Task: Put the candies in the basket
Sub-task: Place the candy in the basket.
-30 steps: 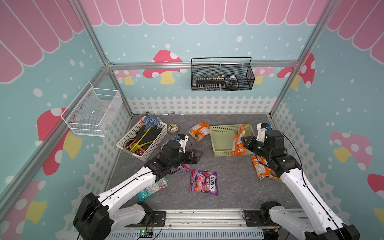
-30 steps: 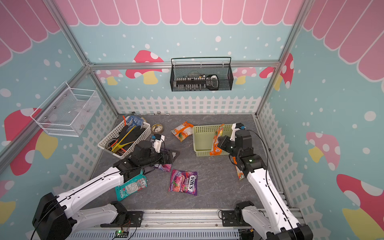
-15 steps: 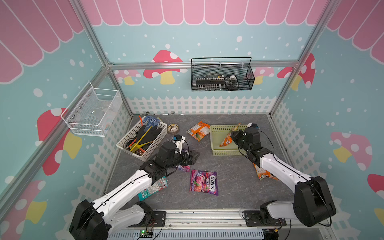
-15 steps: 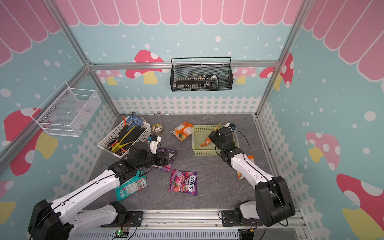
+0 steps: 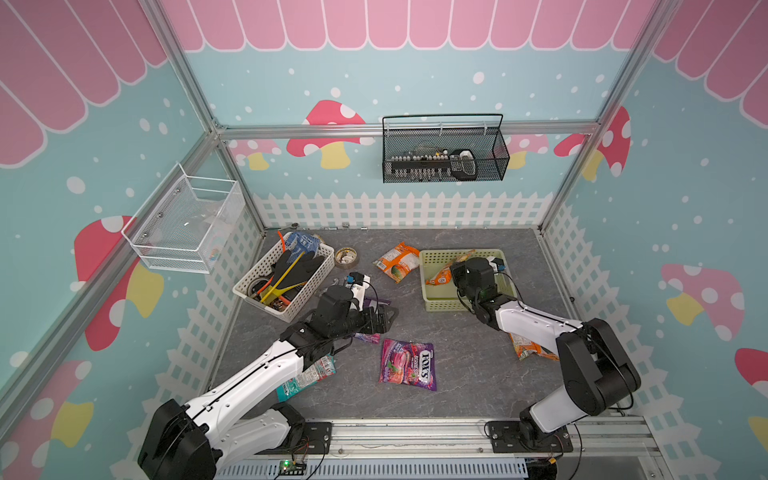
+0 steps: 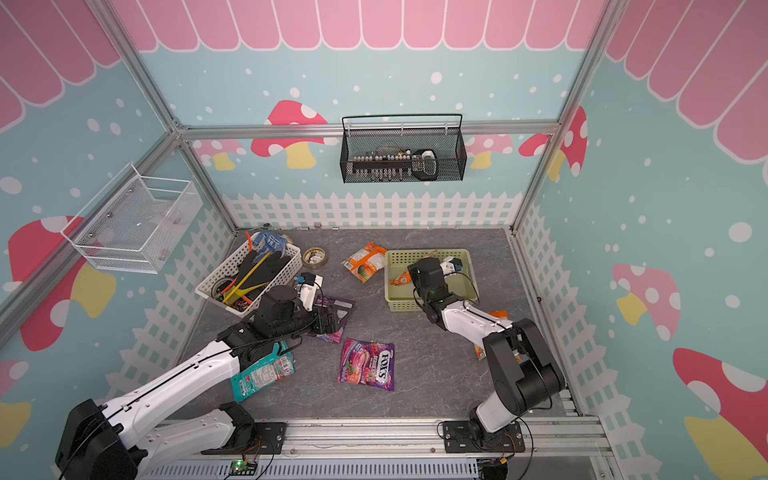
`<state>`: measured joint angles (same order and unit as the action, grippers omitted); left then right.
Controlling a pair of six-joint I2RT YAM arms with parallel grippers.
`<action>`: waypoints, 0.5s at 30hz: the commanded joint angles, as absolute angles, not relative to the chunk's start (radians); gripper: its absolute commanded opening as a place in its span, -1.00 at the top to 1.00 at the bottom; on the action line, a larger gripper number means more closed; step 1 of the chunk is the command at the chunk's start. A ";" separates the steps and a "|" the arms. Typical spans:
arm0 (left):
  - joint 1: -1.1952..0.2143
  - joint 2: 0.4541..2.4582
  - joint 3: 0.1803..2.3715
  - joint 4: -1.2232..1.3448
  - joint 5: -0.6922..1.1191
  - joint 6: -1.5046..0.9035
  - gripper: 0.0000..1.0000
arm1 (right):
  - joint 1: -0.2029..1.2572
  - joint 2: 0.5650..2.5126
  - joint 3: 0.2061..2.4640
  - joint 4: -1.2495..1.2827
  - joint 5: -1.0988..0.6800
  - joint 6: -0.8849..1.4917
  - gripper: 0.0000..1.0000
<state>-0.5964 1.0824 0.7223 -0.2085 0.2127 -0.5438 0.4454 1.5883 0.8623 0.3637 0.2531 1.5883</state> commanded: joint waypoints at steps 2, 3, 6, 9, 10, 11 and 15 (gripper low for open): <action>-0.591 1.071 0.706 -0.224 0.211 -0.519 -0.99 | 0.470 1.635 0.932 0.271 0.304 1.665 0.68; -0.592 1.064 0.702 -0.223 0.210 -0.517 -0.99 | 0.471 1.640 0.938 0.232 0.303 1.684 0.57; -0.589 1.052 0.696 -0.224 0.204 -0.514 -0.98 | 0.470 1.648 0.945 0.152 0.304 1.709 0.42; -0.591 1.043 0.692 -0.225 0.197 -0.508 -0.99 | 0.471 1.655 0.978 0.056 0.312 1.692 0.25; -0.589 1.042 0.692 -0.225 0.194 -0.507 -0.99 | 0.471 1.659 0.995 0.015 0.314 1.689 0.18; -0.590 1.043 0.692 -0.226 0.195 -0.506 -0.98 | 0.471 1.663 1.008 -0.014 0.313 1.687 0.12; -0.589 1.043 0.690 -0.225 0.198 -0.505 -0.99 | 0.469 1.674 1.029 -0.084 0.312 1.671 -0.03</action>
